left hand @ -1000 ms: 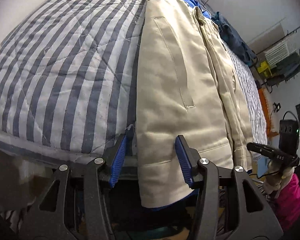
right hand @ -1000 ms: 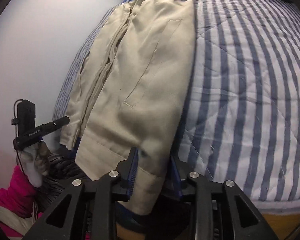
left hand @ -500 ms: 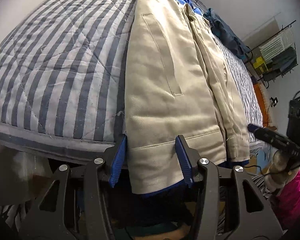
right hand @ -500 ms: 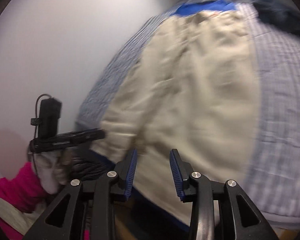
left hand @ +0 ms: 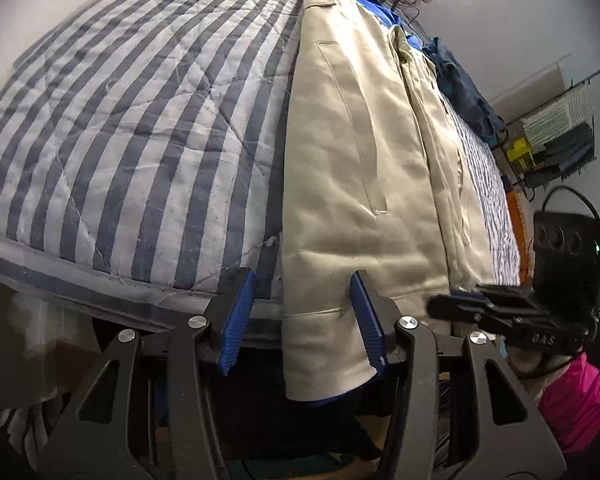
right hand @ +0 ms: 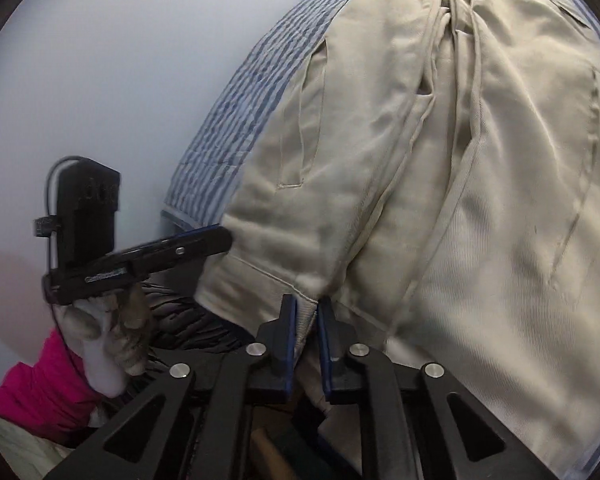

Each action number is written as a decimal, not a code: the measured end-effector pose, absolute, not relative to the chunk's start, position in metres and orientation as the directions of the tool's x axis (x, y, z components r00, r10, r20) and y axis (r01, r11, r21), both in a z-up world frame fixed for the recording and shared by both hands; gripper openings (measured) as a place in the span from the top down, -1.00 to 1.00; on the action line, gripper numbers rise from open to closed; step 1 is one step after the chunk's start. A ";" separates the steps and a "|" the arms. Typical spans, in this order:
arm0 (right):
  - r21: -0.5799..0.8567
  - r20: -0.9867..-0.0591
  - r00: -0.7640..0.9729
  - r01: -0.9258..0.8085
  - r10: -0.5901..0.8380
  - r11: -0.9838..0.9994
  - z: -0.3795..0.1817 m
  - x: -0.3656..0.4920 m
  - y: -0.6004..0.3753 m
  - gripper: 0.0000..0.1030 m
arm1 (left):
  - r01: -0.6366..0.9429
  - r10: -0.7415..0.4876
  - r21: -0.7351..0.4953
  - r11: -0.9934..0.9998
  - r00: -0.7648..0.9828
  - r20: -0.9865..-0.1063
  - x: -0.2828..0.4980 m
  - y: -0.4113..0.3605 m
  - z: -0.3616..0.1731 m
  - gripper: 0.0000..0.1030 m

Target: Fold large clothes

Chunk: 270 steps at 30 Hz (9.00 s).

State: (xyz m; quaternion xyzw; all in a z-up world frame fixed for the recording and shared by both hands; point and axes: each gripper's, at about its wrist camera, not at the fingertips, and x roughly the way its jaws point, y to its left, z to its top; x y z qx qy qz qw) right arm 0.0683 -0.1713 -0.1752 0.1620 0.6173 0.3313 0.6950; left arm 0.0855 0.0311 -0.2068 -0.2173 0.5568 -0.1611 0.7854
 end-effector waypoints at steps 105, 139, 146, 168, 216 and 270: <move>0.599 -0.768 0.254 -0.040 0.588 0.800 -0.175 0.204 -0.366 -0.01 | -0.002 -0.619 -0.653 0.757 0.317 -0.719 0.279 0.021 -0.182 0.09; 0.561 -0.777 0.272 -0.112 0.568 0.820 -0.169 0.213 -0.346 0.85 | 0.270 -0.541 -0.480 0.835 0.237 -0.807 0.270 -0.047 -0.190 0.84; 0.612 -0.723 0.348 -0.078 0.597 0.787 -0.147 0.200 -0.358 0.94 | 0.149 -0.575 -0.563 0.813 0.356 -0.737 0.234 -0.014 -0.159 0.90; 0.441 -0.837 0.332 -0.059 0.434 0.896 -0.169 0.213 -0.348 0.92 | 0.042 -0.426 -0.443 0.896 0.367 -0.827 0.300 0.004 -0.202 0.34; 0.314 -0.786 0.529 -0.102 0.319 0.944 -0.085 0.429 -0.396 0.39 | 0.182 -0.326 -0.271 0.945 0.578 -0.748 0.517 -0.020 -0.107 -0.05; 0.267 -0.720 0.600 -0.223 0.348 0.937 -0.037 0.462 -0.332 1.00 | 0.395 -0.447 -0.231 0.889 0.642 -0.623 0.510 -0.061 -0.051 1.00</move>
